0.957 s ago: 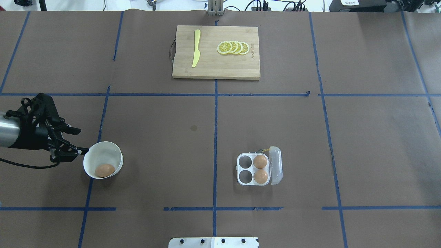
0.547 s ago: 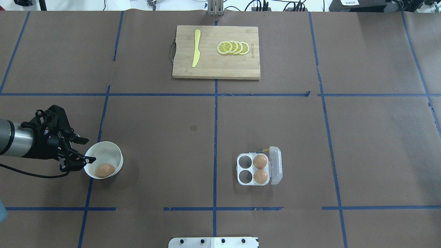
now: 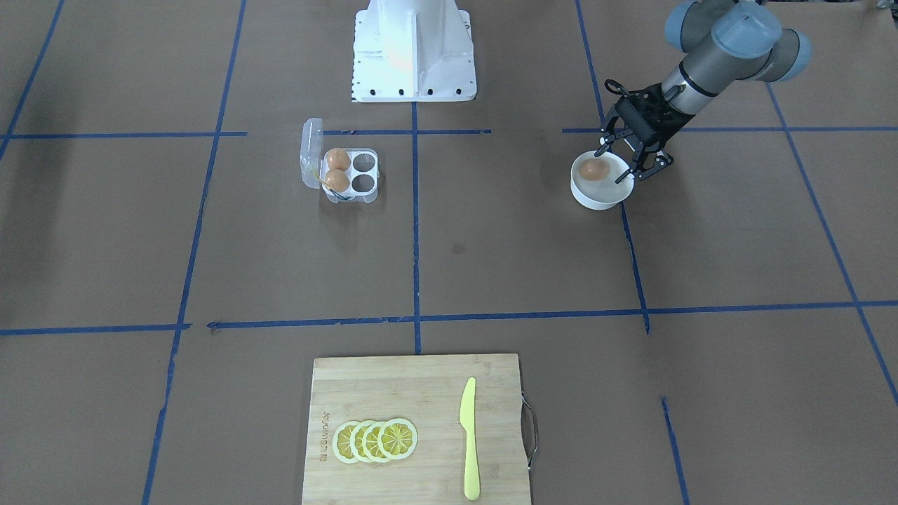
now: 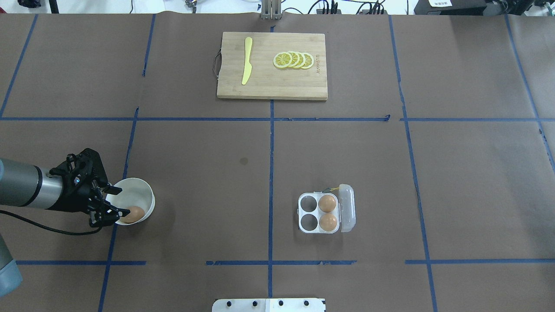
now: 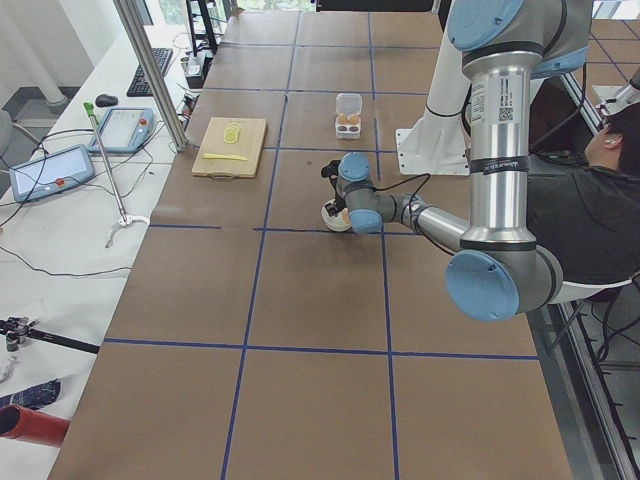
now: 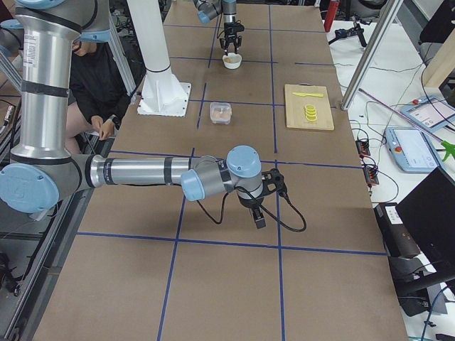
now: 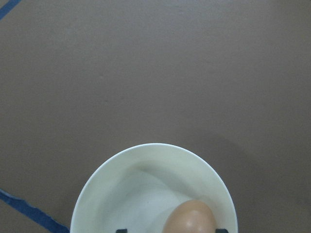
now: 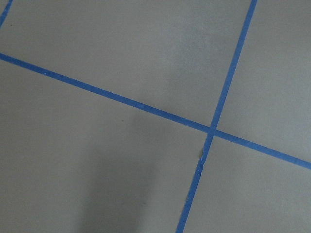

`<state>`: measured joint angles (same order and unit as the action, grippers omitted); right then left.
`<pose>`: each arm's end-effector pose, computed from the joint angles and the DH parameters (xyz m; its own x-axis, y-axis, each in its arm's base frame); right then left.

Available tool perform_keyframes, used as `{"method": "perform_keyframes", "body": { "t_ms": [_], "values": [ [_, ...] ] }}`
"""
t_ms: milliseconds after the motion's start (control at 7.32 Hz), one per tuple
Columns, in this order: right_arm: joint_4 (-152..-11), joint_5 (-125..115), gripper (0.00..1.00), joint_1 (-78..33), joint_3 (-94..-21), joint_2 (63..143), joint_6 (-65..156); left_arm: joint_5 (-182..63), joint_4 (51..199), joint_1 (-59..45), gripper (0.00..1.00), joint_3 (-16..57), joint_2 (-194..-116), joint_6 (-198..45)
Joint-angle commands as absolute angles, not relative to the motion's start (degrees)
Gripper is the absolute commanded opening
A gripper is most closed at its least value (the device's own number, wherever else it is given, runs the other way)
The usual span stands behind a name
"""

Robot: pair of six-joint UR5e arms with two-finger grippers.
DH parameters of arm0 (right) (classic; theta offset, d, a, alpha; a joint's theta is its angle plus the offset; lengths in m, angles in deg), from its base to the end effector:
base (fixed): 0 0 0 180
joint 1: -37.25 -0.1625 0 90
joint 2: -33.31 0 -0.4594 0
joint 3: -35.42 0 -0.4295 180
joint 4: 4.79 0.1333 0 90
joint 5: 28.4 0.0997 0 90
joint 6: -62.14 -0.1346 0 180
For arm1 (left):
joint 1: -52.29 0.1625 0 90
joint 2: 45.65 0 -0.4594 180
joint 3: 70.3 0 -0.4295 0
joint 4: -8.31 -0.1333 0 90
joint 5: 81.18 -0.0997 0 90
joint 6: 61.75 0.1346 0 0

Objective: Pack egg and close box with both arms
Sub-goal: 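Move the left gripper down into the white bowl over the brown egg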

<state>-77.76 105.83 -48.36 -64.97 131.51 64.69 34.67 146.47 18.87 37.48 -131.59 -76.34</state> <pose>0.0018 -0.4911 0.6590 0.6930 -0.3254 0.6434 0.1032 0.9279 0.3582 0.4084 -0.3589 0.4880 0.2682 0.8665 -0.4210 -0.3367 0.4938 0.8018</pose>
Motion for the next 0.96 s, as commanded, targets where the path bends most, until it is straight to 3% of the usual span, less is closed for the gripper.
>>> {"method": "perform_keyframes", "body": {
  "t_ms": [0, 820],
  "values": [
    [-77.82, 105.81, 1.00, -48.36, -64.87, 131.57, 64.69, 34.66, 146.47, 19.16, 0.67, 36.32, -132.40, -76.34],
    [-77.82, 105.90, 1.00, -48.36, -64.87, 131.66, 64.69, 34.49, 146.56, 19.16, 0.67, 34.11, -133.72, -76.08]
  ]
}}
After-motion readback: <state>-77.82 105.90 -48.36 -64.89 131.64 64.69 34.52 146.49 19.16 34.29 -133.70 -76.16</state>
